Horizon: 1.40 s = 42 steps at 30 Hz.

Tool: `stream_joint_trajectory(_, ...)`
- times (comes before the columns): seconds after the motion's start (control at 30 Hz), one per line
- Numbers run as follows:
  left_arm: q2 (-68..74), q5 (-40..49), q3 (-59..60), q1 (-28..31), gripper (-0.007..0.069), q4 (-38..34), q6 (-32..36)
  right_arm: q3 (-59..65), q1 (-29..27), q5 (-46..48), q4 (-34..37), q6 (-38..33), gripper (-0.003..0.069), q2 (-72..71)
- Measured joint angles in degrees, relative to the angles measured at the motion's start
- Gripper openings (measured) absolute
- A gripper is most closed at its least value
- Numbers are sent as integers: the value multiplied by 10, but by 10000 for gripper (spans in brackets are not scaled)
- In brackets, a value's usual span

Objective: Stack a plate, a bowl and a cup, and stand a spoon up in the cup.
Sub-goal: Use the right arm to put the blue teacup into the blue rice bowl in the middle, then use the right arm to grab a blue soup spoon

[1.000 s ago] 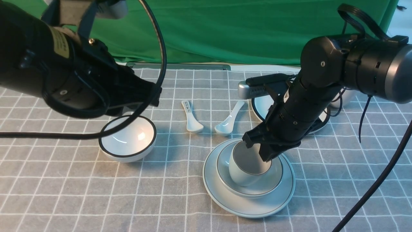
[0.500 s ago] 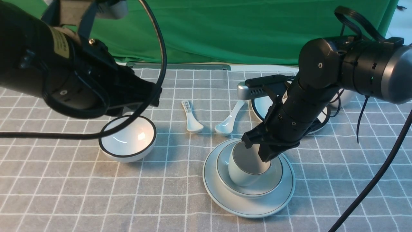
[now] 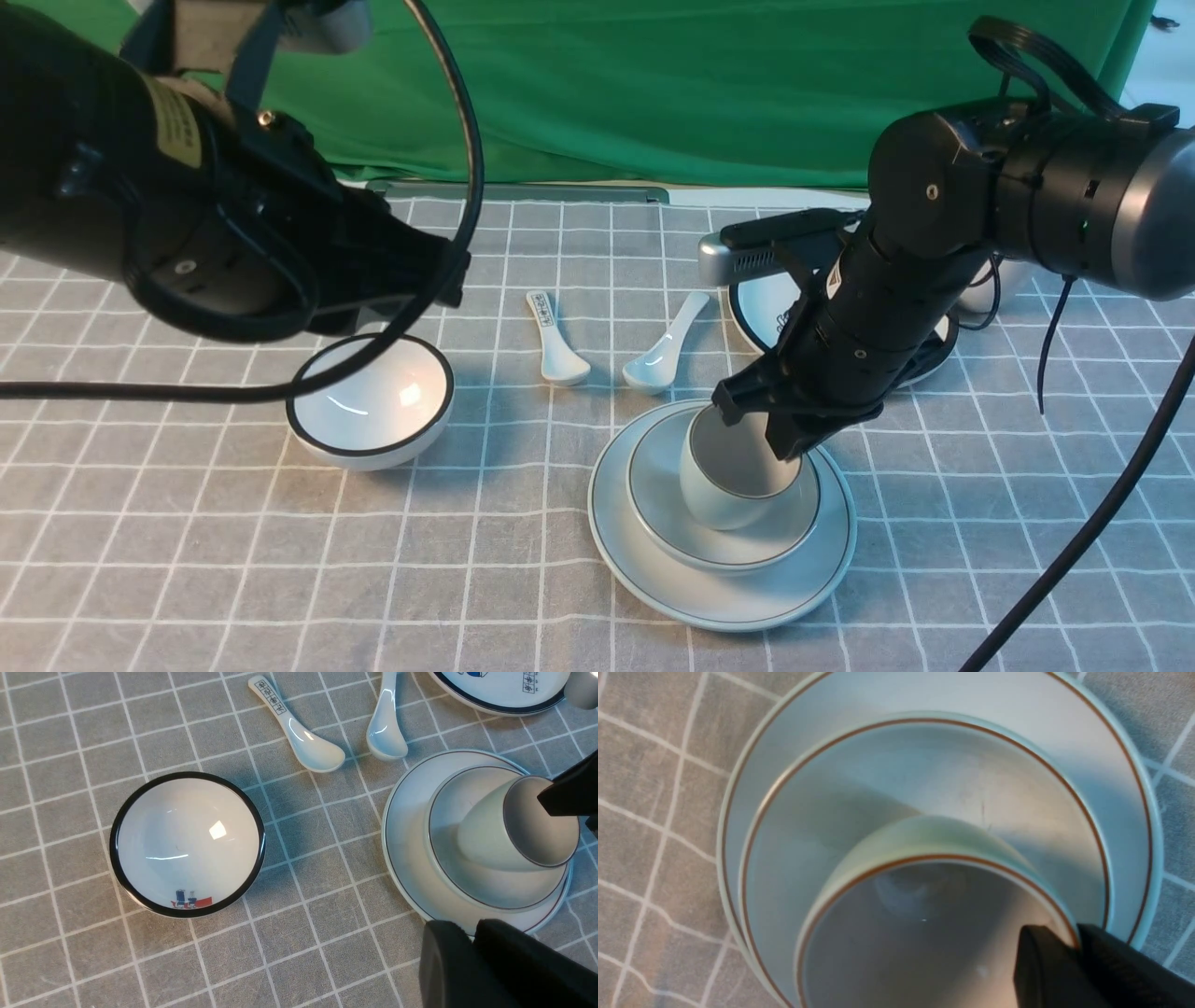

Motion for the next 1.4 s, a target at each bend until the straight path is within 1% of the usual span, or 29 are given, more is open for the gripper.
stream_joint_trajectory(0.13, 0, -1, 0, 0, 59, 0, 0, 0, 0, -3, -1, 2, 93, 0)
stream_joint_trajectory(0.2, 0, -1, 0, 0, 59, 0, 0, 0, 0, -5, -1, 2, 119, 0)
stream_joint_trajectory(0.3, 0, -1, 0, 0, 59, 0, 0, 0, 0, -9, -1, 6, 205, 0)
stream_joint_trajectory(0.37, 0, -1, 0, 0, 59, 0, 0, 0, 0, -9, -1, 7, 277, 0)
stream_joint_trajectory(0.47, 0, -1, 0, 0, 59, 0, 1, 0, 0, -9, -1, 7, 351, 0)
stream_joint_trajectory(0.63, 0, -1, 0, 0, 59, 0, 1, 0, 0, -9, -1, 8, 374, -3)
stream_joint_trajectory(0.97, 0, -2, 0, 0, 59, 0, 1, -25, 0, 1, -4, 7, 407, -66)
stream_joint_trajectory(1.1, 0, 0, 0, 0, 59, 0, 1, -101, -13, 26, -3, 6, 409, -61)
stream_joint_trajectory(1.2, 0, 6, 0, 0, 59, 0, 1, -192, -51, 65, 16, 3, 409, -15)
stream_joint_trajectory(1.23, 0, 6, 0, 0, 59, 0, 1, -197, -54, 67, 18, 1, 409, -11)
stream_joint_trajectory(1.27, 0, 8, 0, 0, 59, -1, 1, -241, -70, 83, 32, -5, 409, 21)
stream_joint_trajectory(1.4, 0, 9, 0, 0, 59, -2, 1, -329, -85, 102, 60, -11, 417, 93)
